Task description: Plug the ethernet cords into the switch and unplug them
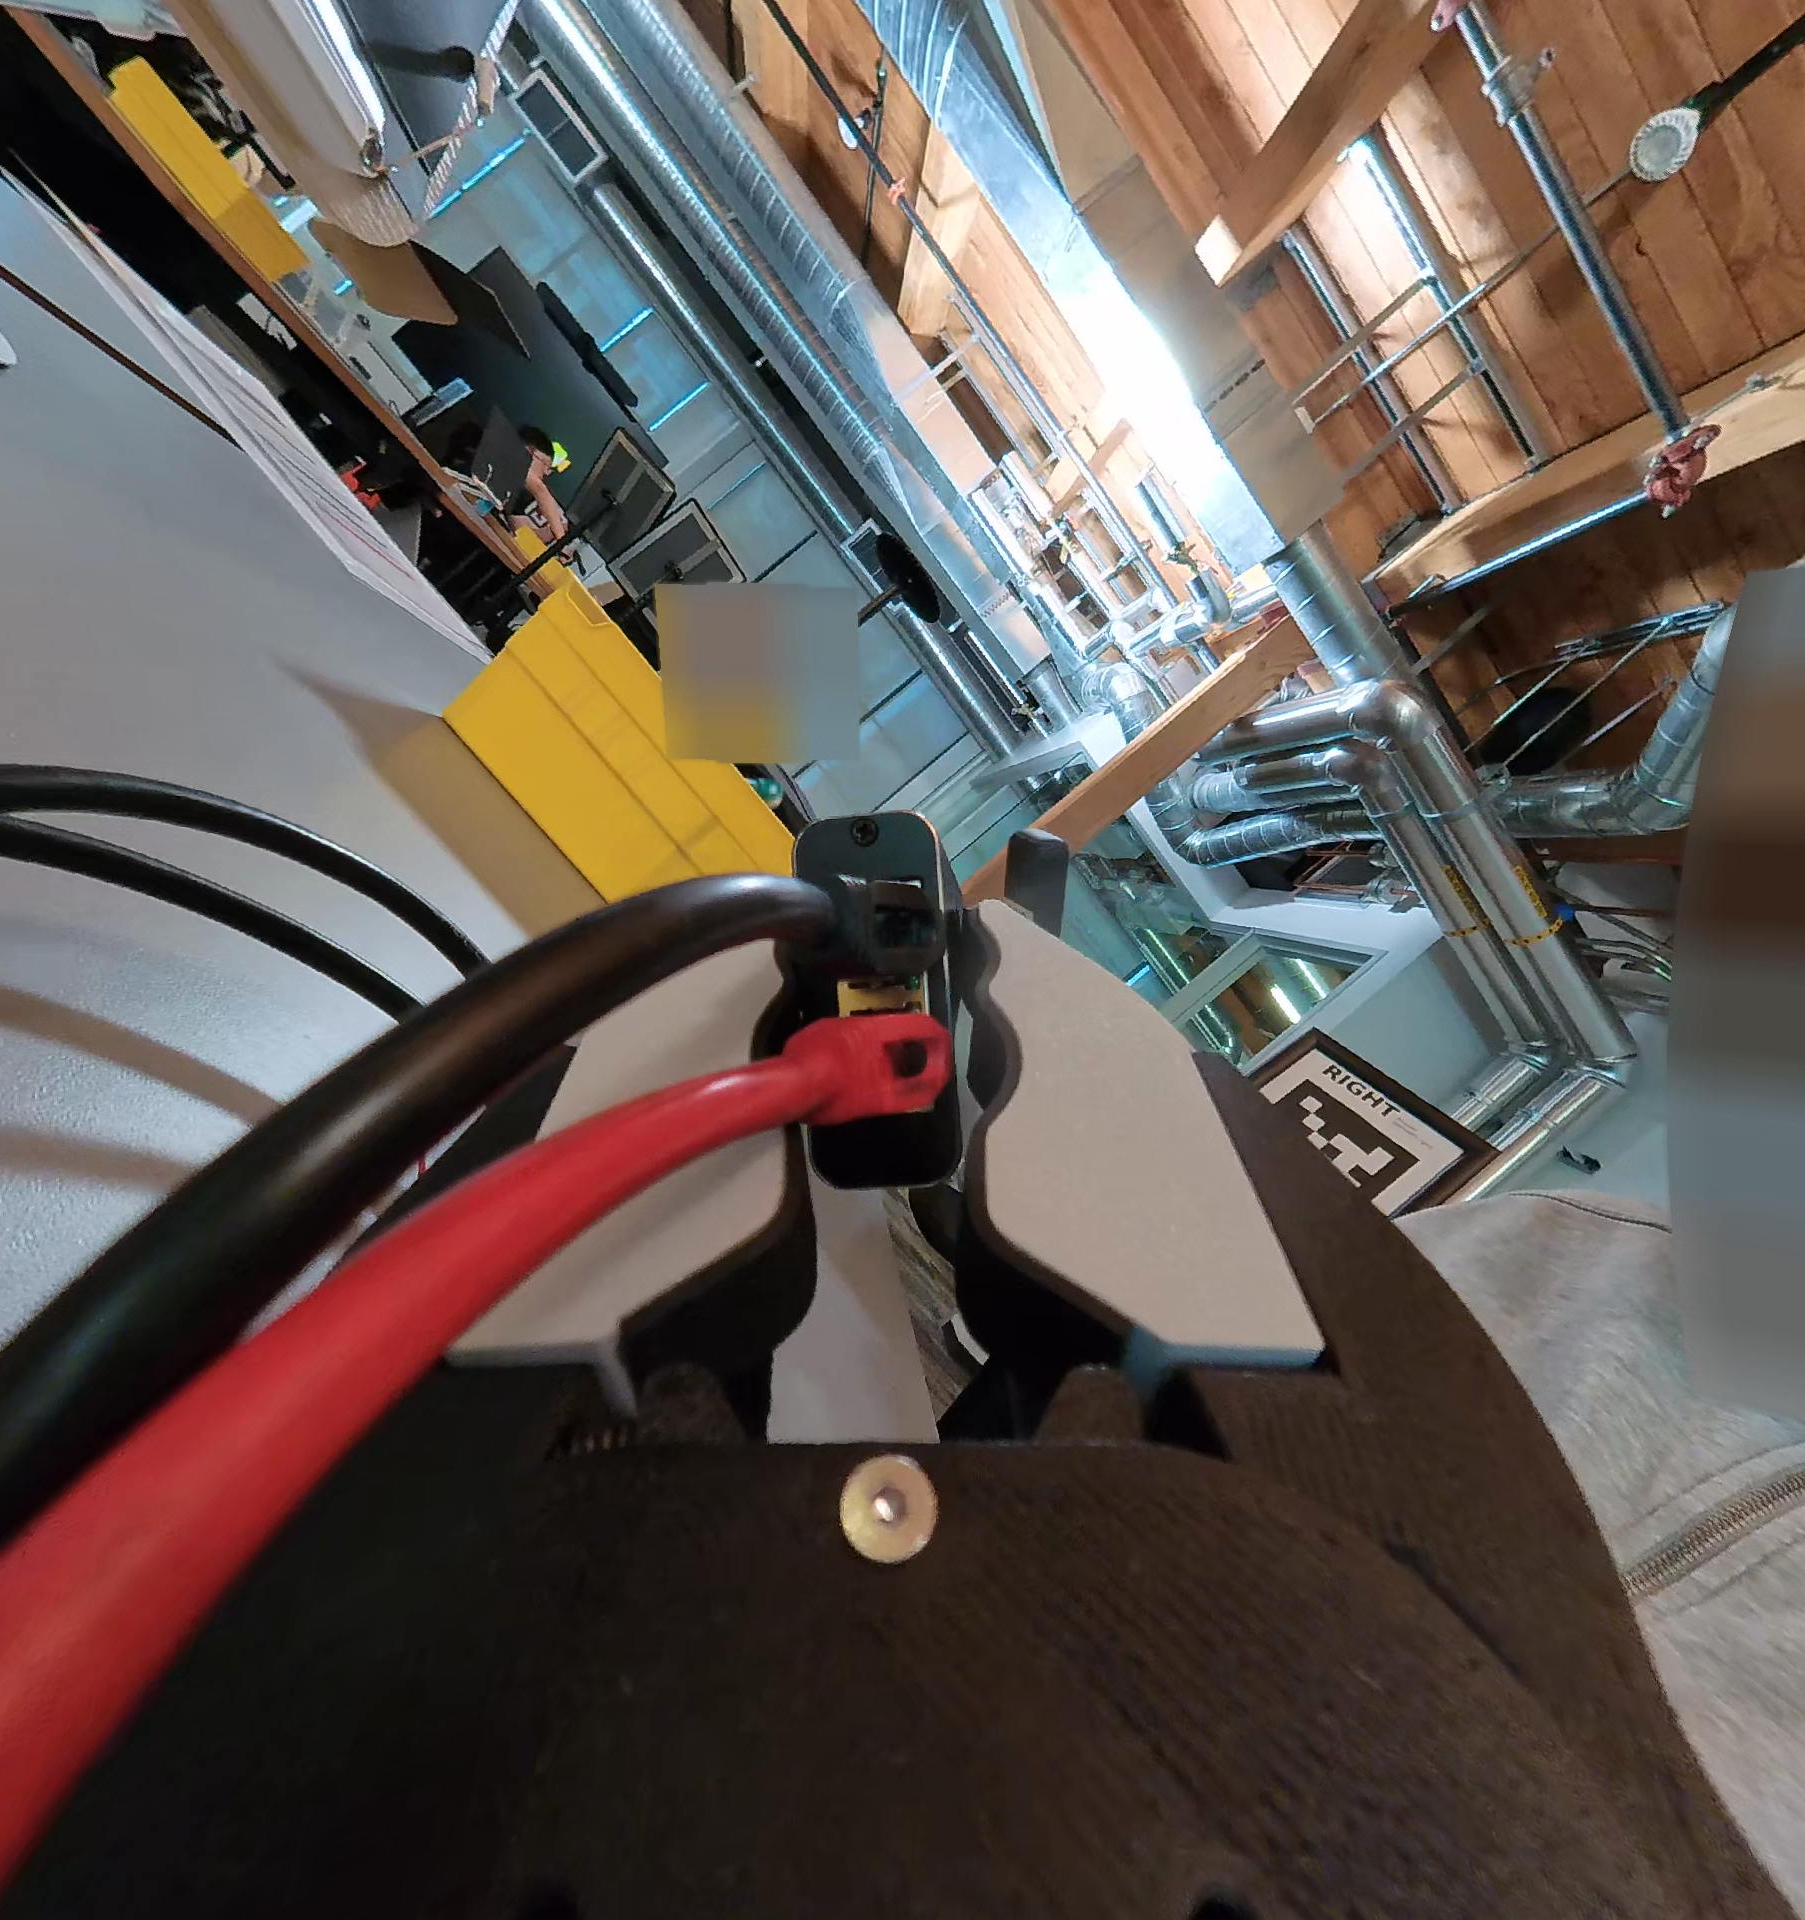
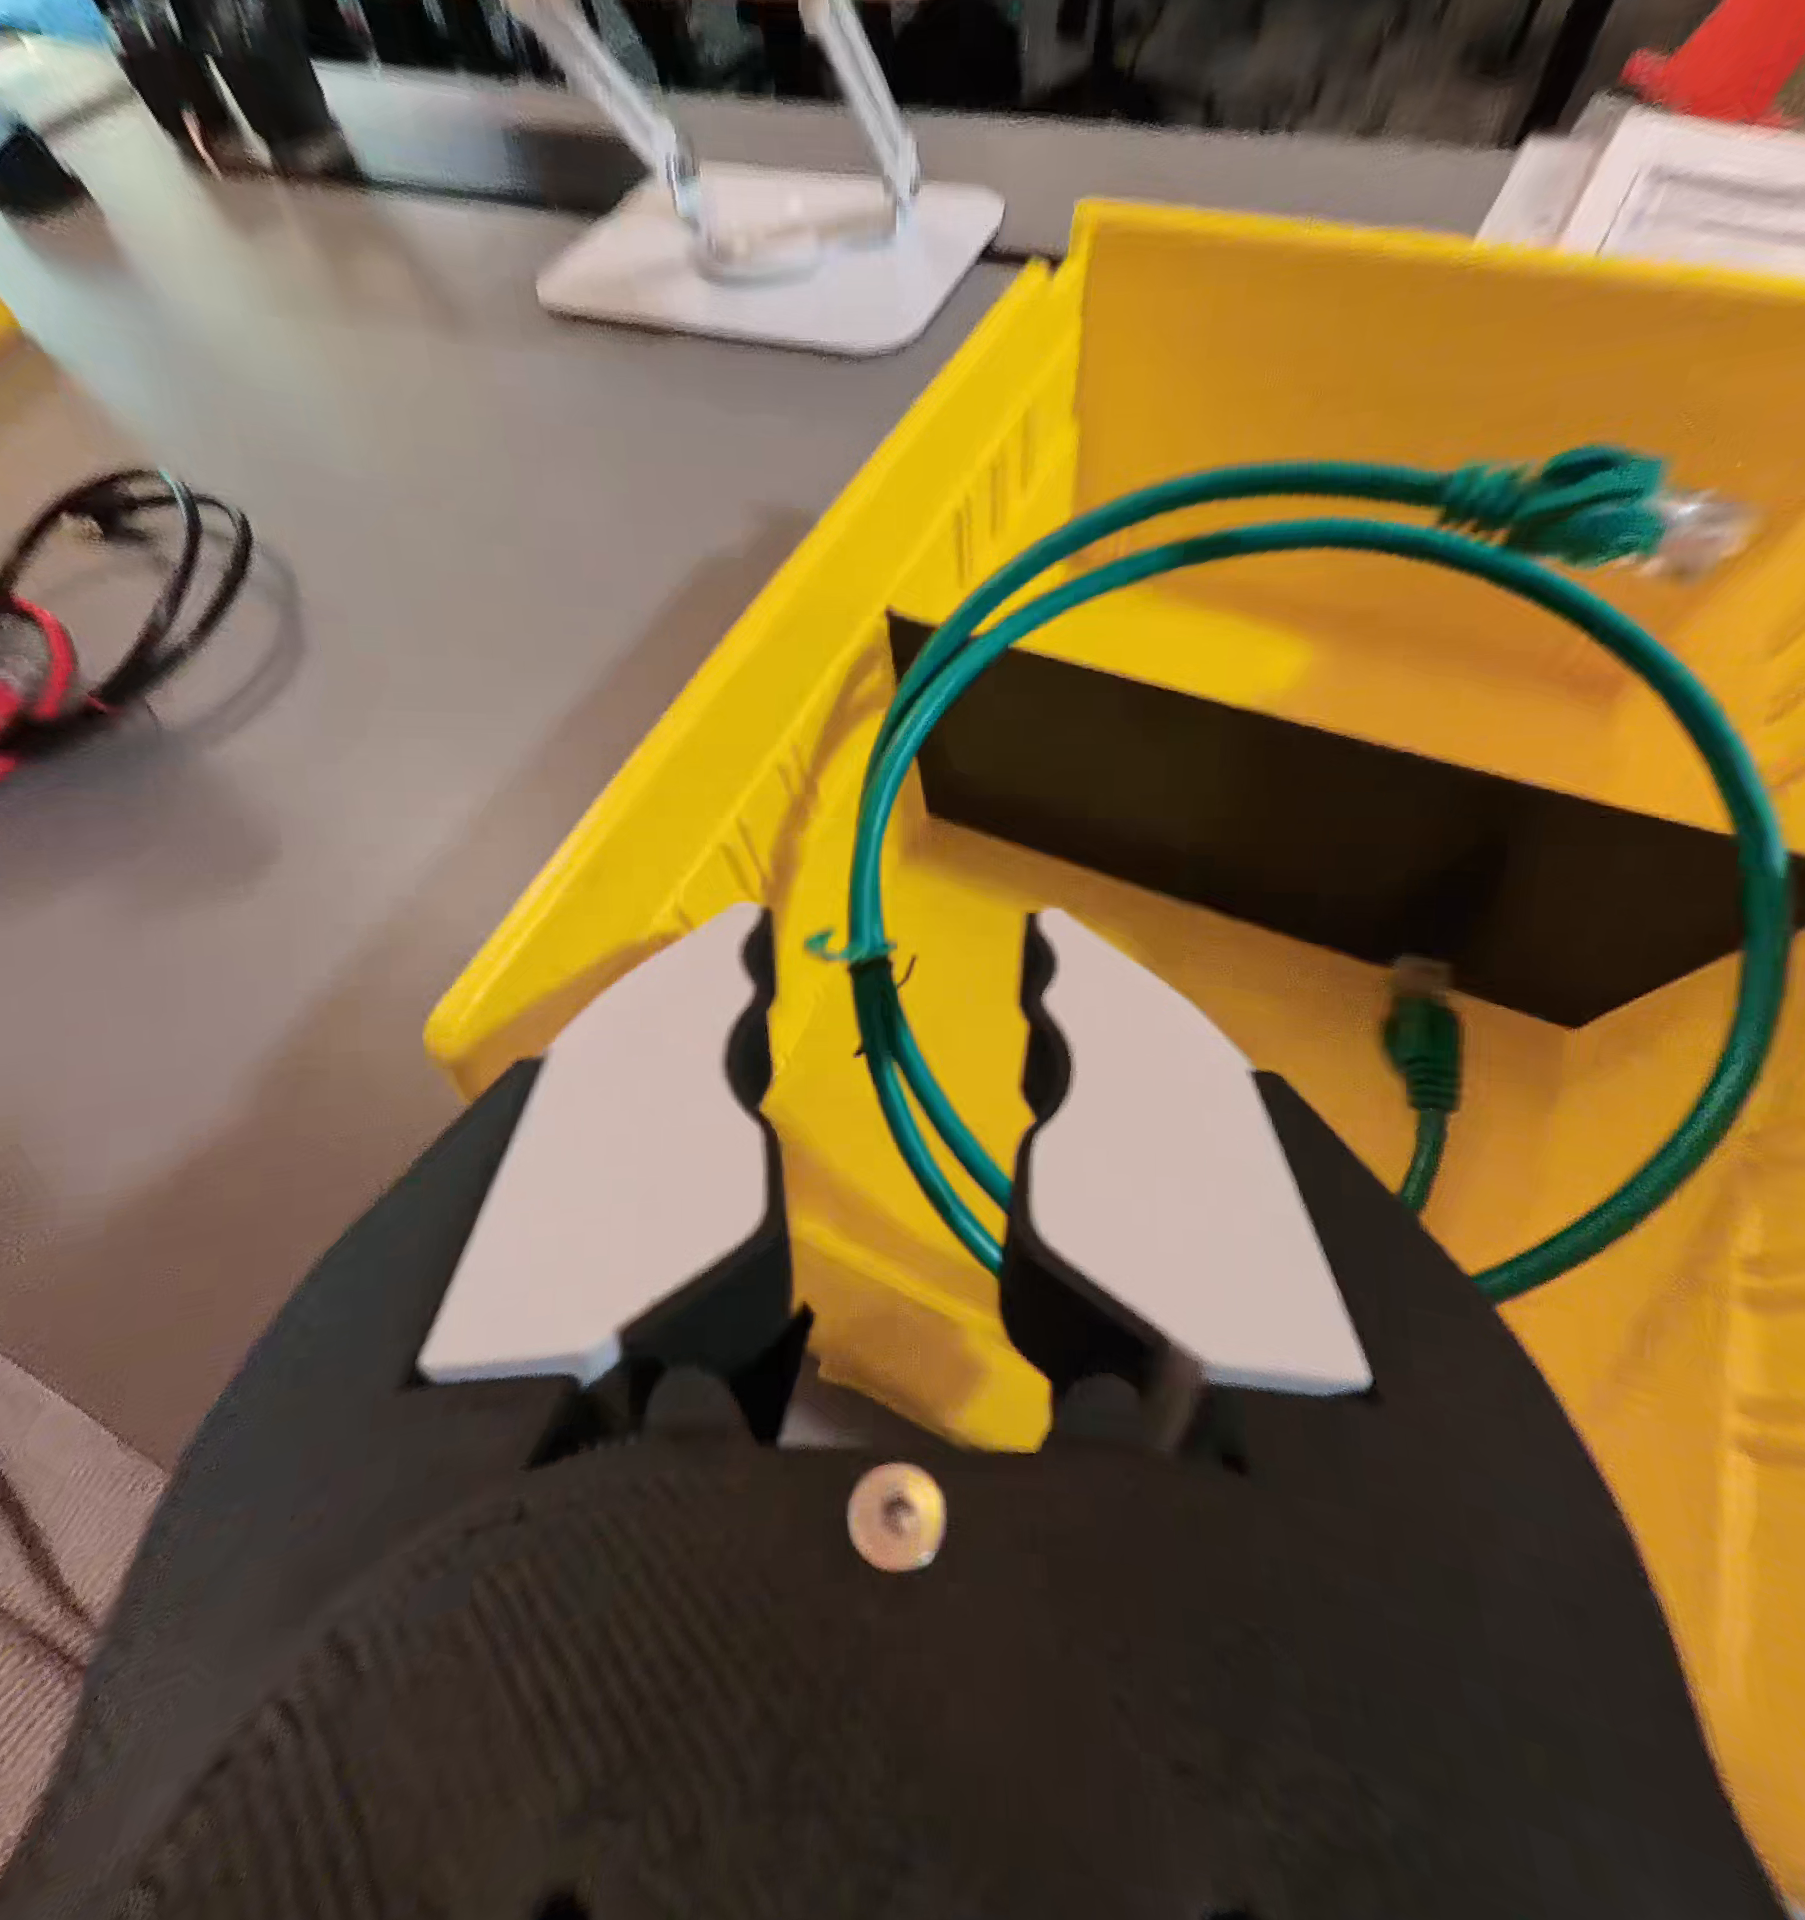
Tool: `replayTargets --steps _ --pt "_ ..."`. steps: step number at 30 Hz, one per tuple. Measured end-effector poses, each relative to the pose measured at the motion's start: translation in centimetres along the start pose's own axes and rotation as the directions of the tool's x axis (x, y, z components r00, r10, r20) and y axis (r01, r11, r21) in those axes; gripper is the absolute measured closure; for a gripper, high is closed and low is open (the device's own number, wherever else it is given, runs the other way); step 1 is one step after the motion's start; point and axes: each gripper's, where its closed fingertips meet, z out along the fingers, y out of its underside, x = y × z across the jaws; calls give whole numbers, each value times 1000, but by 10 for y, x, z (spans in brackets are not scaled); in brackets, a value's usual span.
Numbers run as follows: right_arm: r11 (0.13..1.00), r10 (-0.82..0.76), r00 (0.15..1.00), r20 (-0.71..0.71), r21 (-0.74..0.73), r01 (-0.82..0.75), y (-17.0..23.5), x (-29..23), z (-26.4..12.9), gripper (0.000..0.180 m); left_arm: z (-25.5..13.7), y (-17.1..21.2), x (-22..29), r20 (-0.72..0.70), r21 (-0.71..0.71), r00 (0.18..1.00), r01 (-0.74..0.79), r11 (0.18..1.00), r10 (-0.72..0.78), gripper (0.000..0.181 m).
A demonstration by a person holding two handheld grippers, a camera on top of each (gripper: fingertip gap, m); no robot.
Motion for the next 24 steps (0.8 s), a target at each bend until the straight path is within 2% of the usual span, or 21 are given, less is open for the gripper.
replayTargets --steps 2,5,11,14,18,20,24 --pt "998 -51 998 -21 -23 50 3 -2 2 122 0 0 0 -3 1 1000 3 1000 -3 155" --pt "995 -95 994 -55 27 96 -10 -2 -4 119 0 0 0 -7 0 1000 8 1000 -8 155" --pt "943 -137 990 -34 302 141 -56 -29 -29 136 0 0 0 -8 -3 1000 11 1000 -11 155" --pt "858 -235 972 4 470 206 -81 -70 -48 146 1 2 0 -1 -16 1000 0 1000 0 155" --pt "772 -363 929 69 581 258 -92 -138 -55 155 4 8 0 7 -54 1000 -21 998 21 155" --pt "773 -400 901 166 590 234 -83 -176 -45 155 5 12 1 12 -78 999 -36 996 37 155" --pt "867 -394 843 367 454 208 -45 -232 -4 145 12 25 6 5 -159 995 -98 982 100 155"
